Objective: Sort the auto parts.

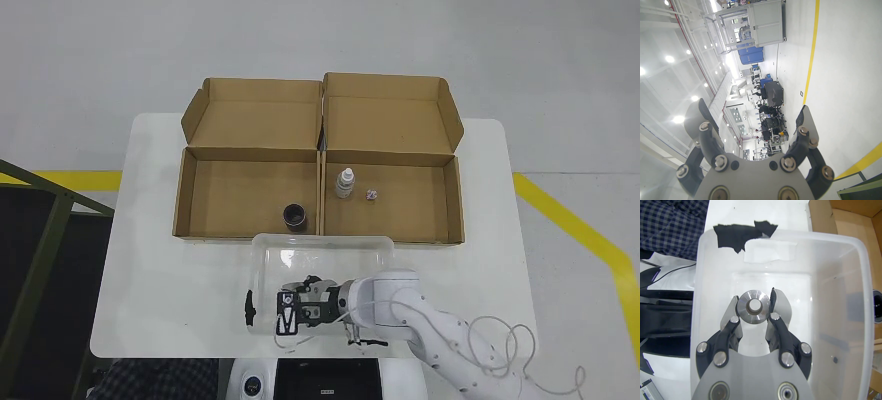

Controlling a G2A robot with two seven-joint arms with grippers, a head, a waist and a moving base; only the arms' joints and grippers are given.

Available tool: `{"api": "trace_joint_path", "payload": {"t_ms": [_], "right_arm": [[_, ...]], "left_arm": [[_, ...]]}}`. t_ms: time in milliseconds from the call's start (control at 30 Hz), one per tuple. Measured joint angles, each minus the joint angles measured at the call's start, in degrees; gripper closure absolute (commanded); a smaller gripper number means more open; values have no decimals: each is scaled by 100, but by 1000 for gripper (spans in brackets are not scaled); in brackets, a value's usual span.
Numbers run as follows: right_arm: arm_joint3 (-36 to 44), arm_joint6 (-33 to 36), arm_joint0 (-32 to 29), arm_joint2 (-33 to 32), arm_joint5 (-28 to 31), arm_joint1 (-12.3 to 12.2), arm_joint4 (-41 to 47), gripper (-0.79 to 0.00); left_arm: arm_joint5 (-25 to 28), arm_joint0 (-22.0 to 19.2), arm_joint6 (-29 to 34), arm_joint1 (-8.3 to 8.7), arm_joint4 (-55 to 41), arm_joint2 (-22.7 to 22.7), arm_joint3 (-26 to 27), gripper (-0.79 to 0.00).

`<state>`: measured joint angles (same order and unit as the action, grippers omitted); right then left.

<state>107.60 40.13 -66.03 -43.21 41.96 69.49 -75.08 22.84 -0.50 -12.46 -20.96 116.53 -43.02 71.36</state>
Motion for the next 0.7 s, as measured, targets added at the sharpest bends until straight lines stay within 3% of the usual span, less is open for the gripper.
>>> {"api": "trace_joint_path", "payload": {"t_ms": [700], "right_arm": [[357,-1667,-136,-864,-230,-93,1083,0]], "left_arm": [[0,0,0,0,0,0,0,-785]]}}
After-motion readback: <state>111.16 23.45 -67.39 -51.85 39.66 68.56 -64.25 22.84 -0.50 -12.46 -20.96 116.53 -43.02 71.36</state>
